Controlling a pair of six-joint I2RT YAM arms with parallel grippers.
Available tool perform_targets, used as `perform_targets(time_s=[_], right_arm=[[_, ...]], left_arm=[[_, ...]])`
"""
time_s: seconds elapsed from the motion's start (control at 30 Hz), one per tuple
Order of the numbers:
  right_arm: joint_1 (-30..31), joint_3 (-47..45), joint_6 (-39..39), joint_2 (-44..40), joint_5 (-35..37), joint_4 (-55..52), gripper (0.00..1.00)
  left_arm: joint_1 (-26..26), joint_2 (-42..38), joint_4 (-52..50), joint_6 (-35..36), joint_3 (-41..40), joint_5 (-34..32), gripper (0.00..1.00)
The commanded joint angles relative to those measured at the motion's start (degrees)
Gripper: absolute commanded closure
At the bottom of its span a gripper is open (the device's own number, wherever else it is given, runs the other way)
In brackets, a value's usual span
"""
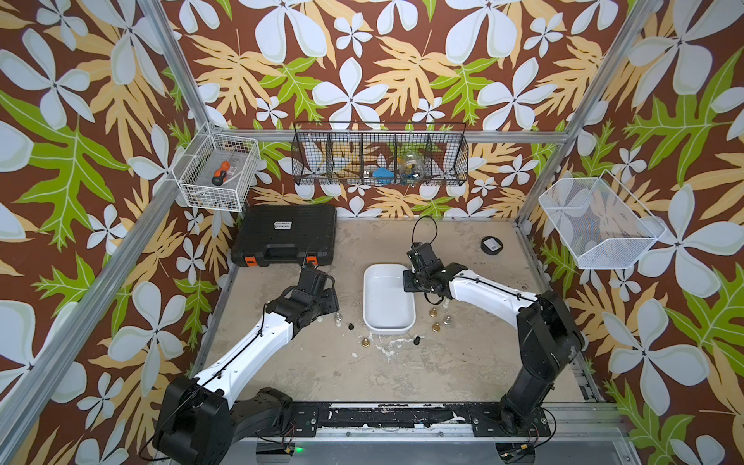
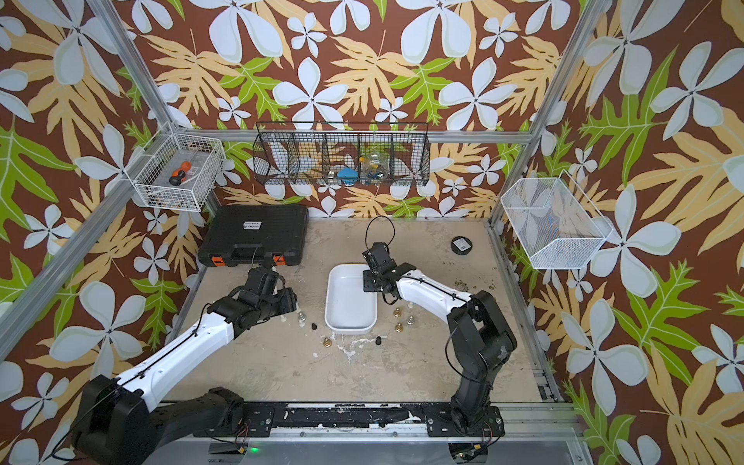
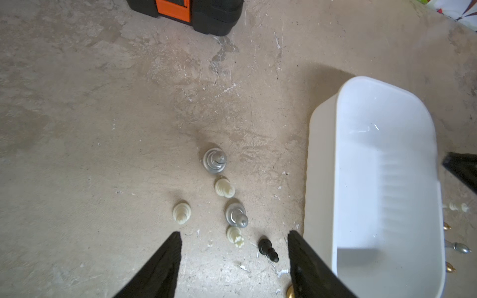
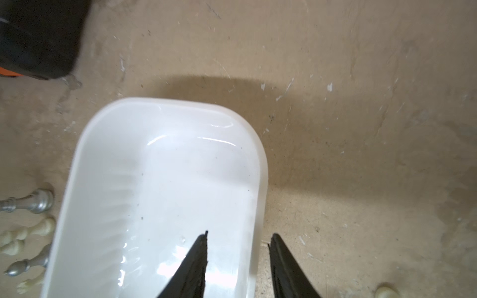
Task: Put the chess pieces into the storage box
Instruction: Adjust the storage box at the center of the board, then pick up the chess piece at the center of the board.
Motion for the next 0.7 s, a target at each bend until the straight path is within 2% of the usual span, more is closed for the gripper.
perform_targets(time_s=[0.0,0.1,0.3,0.67], right_arm=[[0.0,-0.6,-2.1,-4.7,0.7,2.1,0.56],[0.0,-6.2,-4.4,-12.6,-2.8,8.5,0.55],[1.5,-27.3,-9.4,-28.5,-18.5,32.6,0.5],[6.9,-51.3,-14.7,-38.5,-24.2,56.2,0.5]], left_arm=[[2.1,2.9,1.0,1.8,1.8,1.1,0.39],[2.9,7.1,0.1,3.1,5.1,0.1,0.45],[2.9,15.0,-0.5,4.8,9.6,-0.1,0.5],[2.9,23.1,-0.9,6.2,13.2,-2.6,0.5]])
